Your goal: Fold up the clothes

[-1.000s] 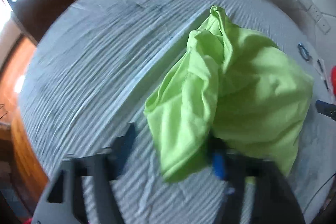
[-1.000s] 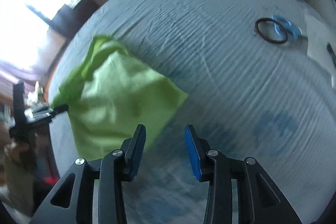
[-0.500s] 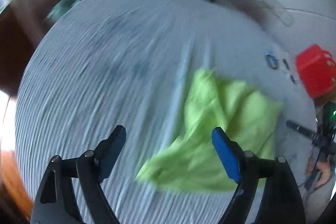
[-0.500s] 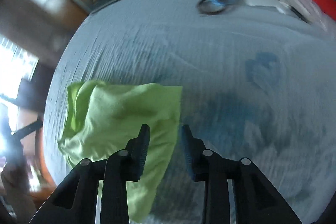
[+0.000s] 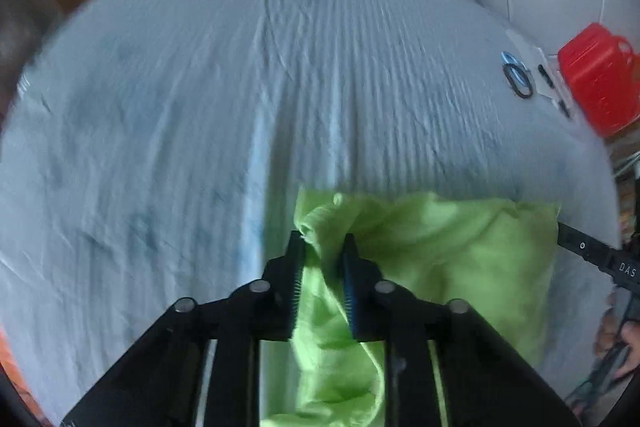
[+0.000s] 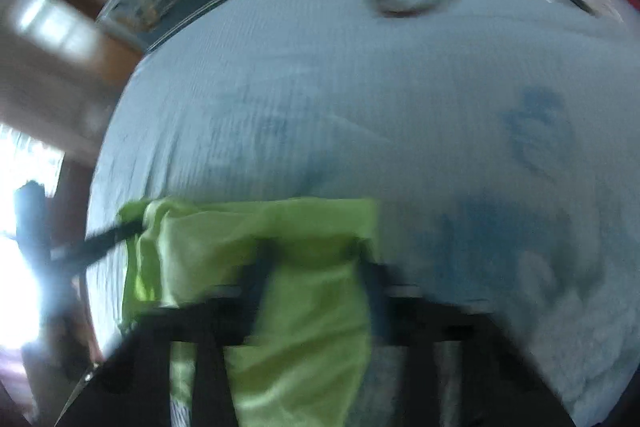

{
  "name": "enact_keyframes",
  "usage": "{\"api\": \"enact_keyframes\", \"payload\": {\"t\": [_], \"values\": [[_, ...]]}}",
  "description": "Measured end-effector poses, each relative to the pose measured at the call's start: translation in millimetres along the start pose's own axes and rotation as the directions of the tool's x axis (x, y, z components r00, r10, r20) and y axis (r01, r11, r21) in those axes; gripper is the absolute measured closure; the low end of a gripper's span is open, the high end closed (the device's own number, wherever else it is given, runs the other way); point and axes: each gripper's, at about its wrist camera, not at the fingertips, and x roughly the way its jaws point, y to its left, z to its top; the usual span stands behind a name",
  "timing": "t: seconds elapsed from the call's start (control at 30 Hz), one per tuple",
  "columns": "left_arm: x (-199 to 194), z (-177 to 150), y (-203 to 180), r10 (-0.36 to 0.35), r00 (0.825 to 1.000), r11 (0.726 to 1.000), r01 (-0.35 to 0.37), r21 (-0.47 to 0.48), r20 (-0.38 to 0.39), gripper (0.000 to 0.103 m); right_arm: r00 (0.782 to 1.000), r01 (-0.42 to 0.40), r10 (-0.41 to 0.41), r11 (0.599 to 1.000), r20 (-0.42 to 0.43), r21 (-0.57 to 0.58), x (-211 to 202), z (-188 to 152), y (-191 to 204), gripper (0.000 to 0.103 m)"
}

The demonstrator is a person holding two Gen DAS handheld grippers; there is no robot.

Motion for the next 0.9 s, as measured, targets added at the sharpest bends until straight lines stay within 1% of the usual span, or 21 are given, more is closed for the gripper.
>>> {"api": "enact_keyframes", "payload": {"t": [0.07, 0.13, 0.17, 0.2, 0.23, 0.27, 0.33, 0.37, 0.4, 0.47, 0.53, 0.57, 0.6, 0.63, 0.67, 0.7, 0.77, 0.8, 0.83, 0.87, 0.9], "values": [[5.4, 7.9, 9.2, 0.022, 1.0, 0.999, -0.022, -0.025, -0.012, 0.086, 0.998, 0.058, -0.058, 0.998, 0.003, -0.037, 6.3, 4.4, 8.3, 0.1], [11.5, 15.9, 18.7, 0.038, 0.999, 0.998, -0.039, -0.052, -0.028, 0.086, 0.993, 0.112, -0.113, 0.993, 0.017, 0.02, 4.5, 7.0, -3.9, 0.099], [11.5, 16.6, 21.2, 0.024, 0.999, 0.998, -0.027, -0.057, -0.04, 0.081, 0.991, 0.13, -0.131, 0.99, 0.024, 0.046, 2.5, 7.5, -9.6, 0.099], [4.3, 14.5, 22.2, 0.011, 0.999, 0.998, -0.013, -0.054, -0.035, 0.075, 0.995, 0.087, -0.089, 0.995, 0.039, 0.052, -6.0, 3.2, -12.2, 0.095], [-3.0, 12.1, 22.4, -0.003, 1.0, 0.999, 0.002, -0.054, -0.021, 0.06, 0.998, 0.044, -0.046, 0.998, 0.044, 0.043, -13.6, -2.5, -11.7, 0.09], [-16.0, 6.8, 23.0, -0.033, 0.999, 0.998, 0.033, -0.061, 0.001, 0.04, 0.999, 0.014, -0.015, 1.0, 0.043, 0.023, -20.1, -9.2, -9.3, 0.089], [-39.6, -4.5, 23.5, -0.076, 0.996, 0.994, 0.078, -0.073, 0.042, 0.019, 0.998, -0.051, 0.052, 0.998, 0.029, -0.041, -32.8, -26.0, -0.9, 0.088], [-48.1, -13.3, 23.1, -0.076, 0.996, 0.994, 0.08, -0.071, 0.051, 0.018, 0.996, -0.084, 0.085, 0.993, 0.016, -0.079, -38.3, -35.6, 4.7, 0.088], [-56.5, -22.4, 22.7, -0.077, 0.995, 0.994, 0.081, -0.068, 0.058, 0.018, 0.994, -0.111, 0.112, 0.988, -0.001, -0.105, -39.8, -44.0, 11.1, 0.088], [-49.6, -32.3, 12.3, -0.062, 0.998, 0.996, 0.063, -0.064, 0.031, 0.018, 0.987, -0.161, 0.157, 0.975, -0.036, -0.156, -42.4, -60.2, 23.8, 0.086], [-41.2, -41.7, 1.3, -0.045, 0.999, 0.997, 0.045, -0.058, 0.0, 0.018, 0.99, -0.137, 0.131, 0.969, -0.045, -0.206, -38.4, -68.0, 34.6, 0.076], [-39.1, -52.3, -0.4, -0.049, 0.999, 0.997, 0.047, -0.065, -0.015, 0.018, 0.994, -0.106, 0.099, 0.968, -0.044, -0.226, -36.4, -72.8, 39.3, 0.072], [-37.3, -63.7, -1.6, -0.054, 0.998, 0.996, 0.051, -0.074, -0.03, 0.018, 0.994, -0.102, 0.094, 0.969, -0.049, -0.226, -35.5, -77.0, 40.4, 0.064], [-37.1, -72.8, -0.5, -0.059, 0.998, 0.995, 0.056, -0.087, -0.038, 0.018, 0.995, -0.099, 0.089, 0.969, -0.054, -0.227, -34.9, -81.2, 41.1, 0.06], [-36.5, -80.4, 2.0, -0.064, 0.997, 0.993, 0.06, -0.101, -0.042, 0.019, 0.994, -0.102, 0.092, 0.969, -0.055, -0.225, -36.4, -85.1, 39.7, 0.059], [-34.8, -86.0, 5.5, -0.069, 0.997, 0.991, 0.063, -0.114, -0.044, 0.023, 0.994, -0.105, 0.094, 0.969, -0.057, -0.224, -37.8, -88.9, 38.4, 0.059], [-29.5, -93.6, 11.9, -0.079, 0.996, 0.988, 0.072, -0.137, -0.05, 0.043, 0.994, -0.106, 0.095, 0.969, -0.059, -0.225, -40.6, -98.6, 36.4, 0.059], [-25.8, -95.5, 14.5, -0.087, 0.995, 0.986, 0.078, -0.148, -0.054, 0.051, 0.992, -0.117, 0.106, 0.967, -0.061, -0.227, -40.9, -98.8, 35.7, 0.06], [-22.2, -97.5, 17.1, -0.094, 0.994, 0.984, 0.084, -0.158, -0.058, 0.062, 0.99, -0.134, 0.12, 0.963, -0.07, -0.234, -38.3, -100.8, 38.7, 0.07], [-21.6, -99.1, 17.9, -0.084, 0.995, 0.984, 0.073, -0.161, -0.061, 0.068, 0.988, -0.15, 0.135, 0.959, -0.078, -0.24, -35.7, -102.9, 41.6, 0.081], [-21.4, -100.6, 18.5, -0.071, 0.995, 0.985, 0.06, -0.162, -0.063, 0.069, 0.985, -0.166, 0.149, 0.955, -0.087, -0.247, -33.1, -105.0, 44.6, 0.101]]}}
